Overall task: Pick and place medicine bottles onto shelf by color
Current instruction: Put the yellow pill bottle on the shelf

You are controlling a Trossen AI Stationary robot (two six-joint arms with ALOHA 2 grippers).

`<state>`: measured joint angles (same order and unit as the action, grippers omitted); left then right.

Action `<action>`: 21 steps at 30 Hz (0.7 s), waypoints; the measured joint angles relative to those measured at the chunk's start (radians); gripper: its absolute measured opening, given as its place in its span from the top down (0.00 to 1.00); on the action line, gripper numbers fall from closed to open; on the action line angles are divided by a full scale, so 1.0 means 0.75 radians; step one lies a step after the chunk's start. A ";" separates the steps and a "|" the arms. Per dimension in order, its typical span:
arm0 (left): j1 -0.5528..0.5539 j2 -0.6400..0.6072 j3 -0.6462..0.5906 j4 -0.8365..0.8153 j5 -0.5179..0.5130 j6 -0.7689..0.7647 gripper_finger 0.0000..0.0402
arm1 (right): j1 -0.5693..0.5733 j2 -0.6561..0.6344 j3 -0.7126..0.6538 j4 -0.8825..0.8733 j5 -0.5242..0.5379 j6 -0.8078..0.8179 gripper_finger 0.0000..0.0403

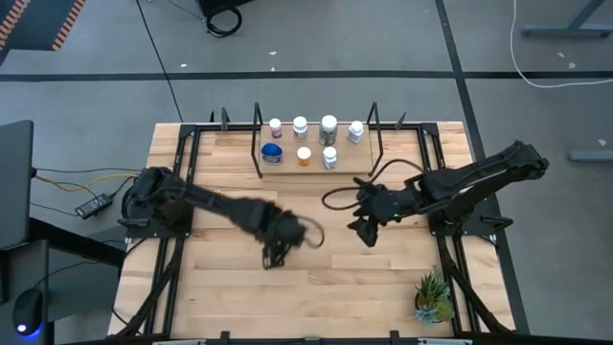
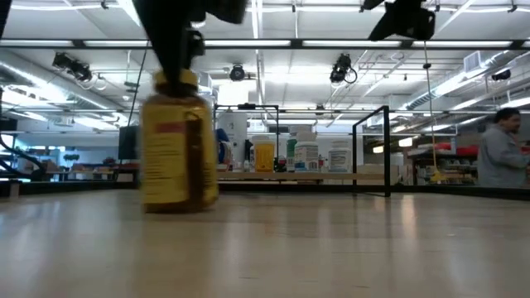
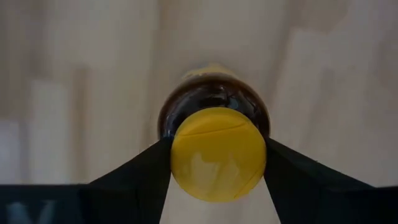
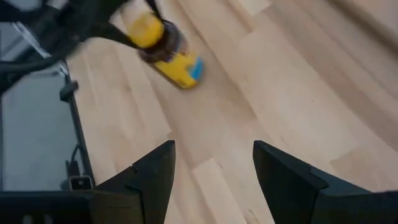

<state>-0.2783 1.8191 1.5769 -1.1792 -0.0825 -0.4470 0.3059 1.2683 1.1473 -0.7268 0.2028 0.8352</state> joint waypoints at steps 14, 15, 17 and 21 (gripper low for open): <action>0.338 0.000 0.000 0.172 0.000 0.651 0.40 | 0.079 -0.027 0.001 -0.015 0.307 0.301 0.45; 0.342 0.000 0.000 0.174 0.001 0.664 0.41 | 0.079 -0.018 0.001 -0.010 0.307 0.312 0.45; 0.342 0.000 0.000 0.184 0.016 0.688 0.42 | 0.083 -0.002 0.001 -0.003 0.307 0.331 0.45; 0.332 0.000 0.000 0.239 0.057 0.694 0.44 | 0.096 0.023 0.001 0.003 0.282 0.358 0.45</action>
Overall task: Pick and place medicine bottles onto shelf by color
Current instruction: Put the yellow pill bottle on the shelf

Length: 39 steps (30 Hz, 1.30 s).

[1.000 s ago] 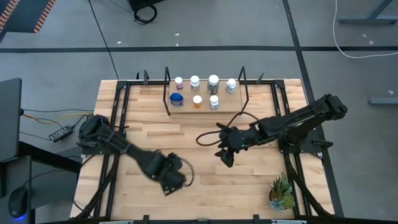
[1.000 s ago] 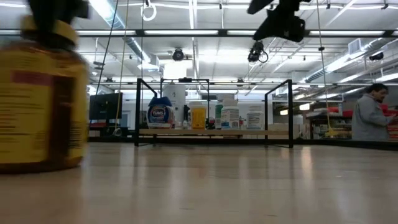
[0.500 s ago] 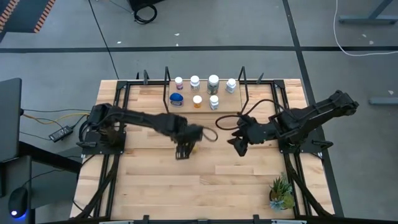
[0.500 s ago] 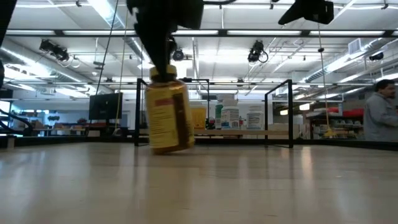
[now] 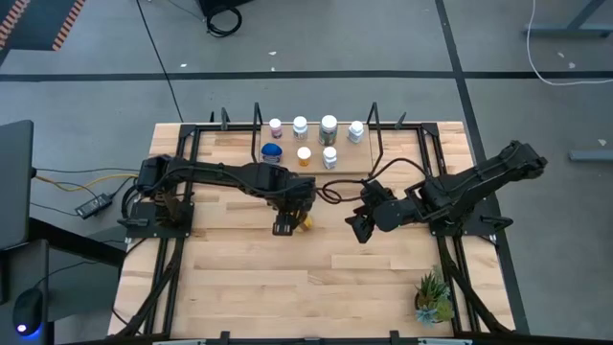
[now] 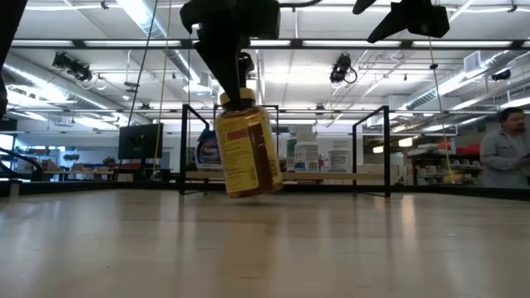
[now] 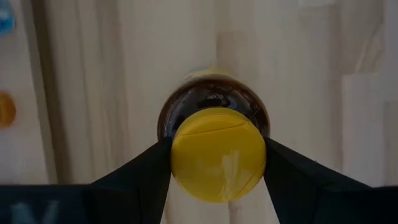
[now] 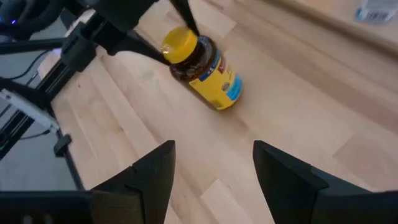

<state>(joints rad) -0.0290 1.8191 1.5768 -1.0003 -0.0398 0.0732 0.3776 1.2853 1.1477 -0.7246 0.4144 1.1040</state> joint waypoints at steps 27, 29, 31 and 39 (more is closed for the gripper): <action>-0.145 -0.074 0.000 -0.239 0.021 -0.261 0.21 | 0.125 0.025 0.000 0.083 0.110 -0.557 0.45; -0.192 -0.092 0.000 -0.233 0.008 -0.297 0.24 | 0.109 0.031 0.000 0.108 0.090 -0.637 0.44; -0.234 -0.108 0.001 -0.238 -0.033 -0.326 0.27 | 0.086 0.033 0.000 0.126 0.071 -0.660 0.42; -0.314 -0.234 -0.063 -0.226 -0.099 -0.425 0.34 | 0.007 0.081 0.000 0.249 0.010 -0.781 0.28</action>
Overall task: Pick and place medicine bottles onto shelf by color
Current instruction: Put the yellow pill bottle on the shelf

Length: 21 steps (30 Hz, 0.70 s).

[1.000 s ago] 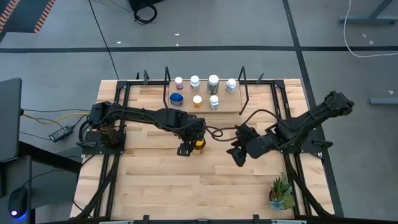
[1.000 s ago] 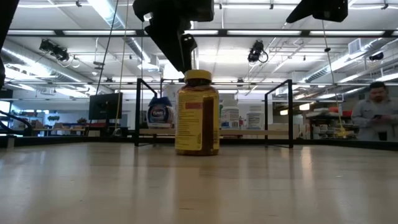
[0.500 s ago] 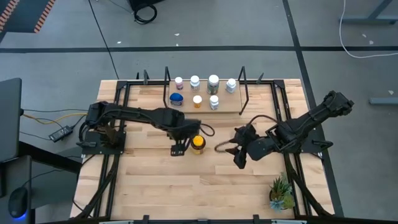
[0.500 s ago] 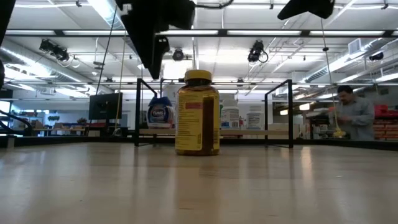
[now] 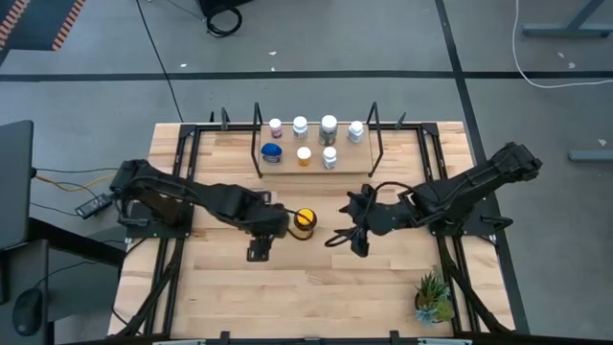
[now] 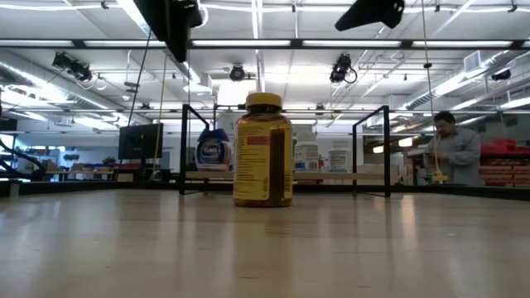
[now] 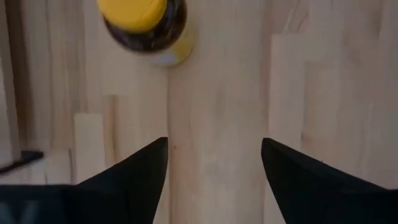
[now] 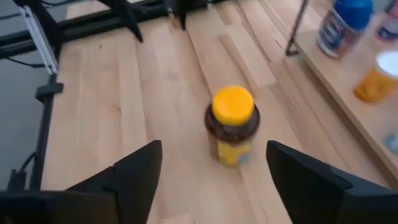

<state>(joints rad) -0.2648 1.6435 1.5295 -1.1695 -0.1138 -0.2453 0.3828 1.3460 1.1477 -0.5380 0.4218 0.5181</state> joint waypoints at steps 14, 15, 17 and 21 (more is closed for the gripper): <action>-0.064 -0.575 -0.544 0.267 -0.064 -0.465 0.38 | -0.038 0.224 0.000 0.256 -0.017 -0.069 0.17; -0.073 -0.598 -0.560 0.282 -0.072 -0.475 0.38 | -0.039 0.243 0.000 0.265 -0.017 -0.066 0.17; -0.099 -0.631 -0.585 0.290 -0.099 -0.503 0.38 | -0.050 0.285 0.000 0.336 -0.016 -0.060 0.17; -0.149 -0.658 -0.607 0.268 -0.121 -0.509 0.38 | -0.081 0.360 -0.001 0.405 -0.004 -0.009 0.17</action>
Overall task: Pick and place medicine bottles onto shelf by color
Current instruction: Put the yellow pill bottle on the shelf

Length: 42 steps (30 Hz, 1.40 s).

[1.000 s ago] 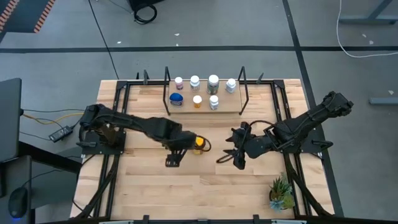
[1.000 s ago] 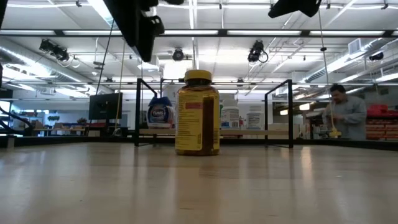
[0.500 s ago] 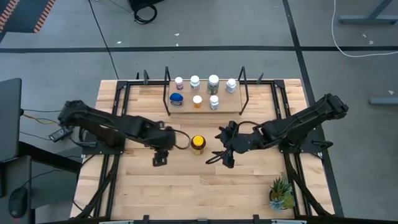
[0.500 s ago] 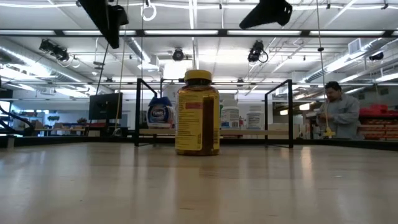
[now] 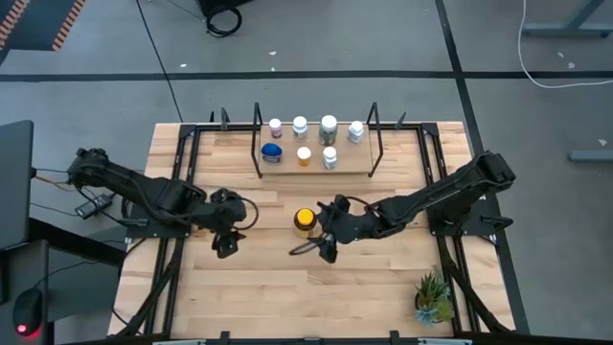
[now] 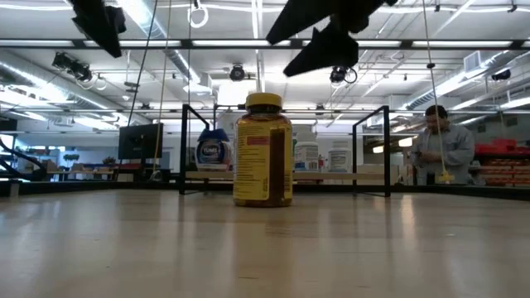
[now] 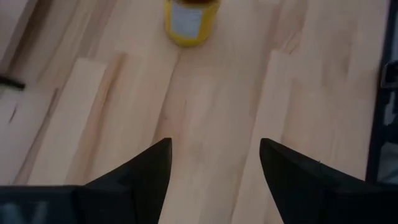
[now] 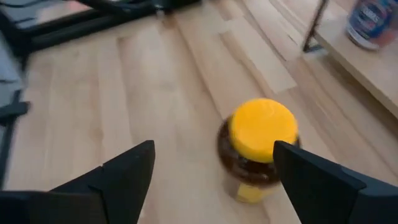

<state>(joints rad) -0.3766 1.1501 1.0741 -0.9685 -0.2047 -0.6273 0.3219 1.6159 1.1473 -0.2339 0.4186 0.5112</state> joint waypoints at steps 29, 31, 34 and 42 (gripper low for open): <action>-0.150 0.001 -0.003 -0.003 -0.042 0.039 0.42 | -0.140 0.122 0.000 0.212 0.064 0.026 0.17; -0.154 0.000 -0.003 0.002 -0.042 0.024 0.42 | -0.138 0.121 0.000 0.216 0.065 0.026 0.17; -0.162 0.001 -0.003 0.010 -0.042 0.014 0.42 | -0.138 0.120 0.000 0.179 0.065 0.025 0.17; -0.162 0.001 -0.003 0.025 -0.100 -0.052 0.42 | -0.132 0.173 0.002 0.195 0.030 -0.048 0.17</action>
<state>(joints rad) -0.4979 1.1507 1.0721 -0.9498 -0.2799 -0.6659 0.2230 1.7455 1.1488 -0.0879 0.4408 0.4754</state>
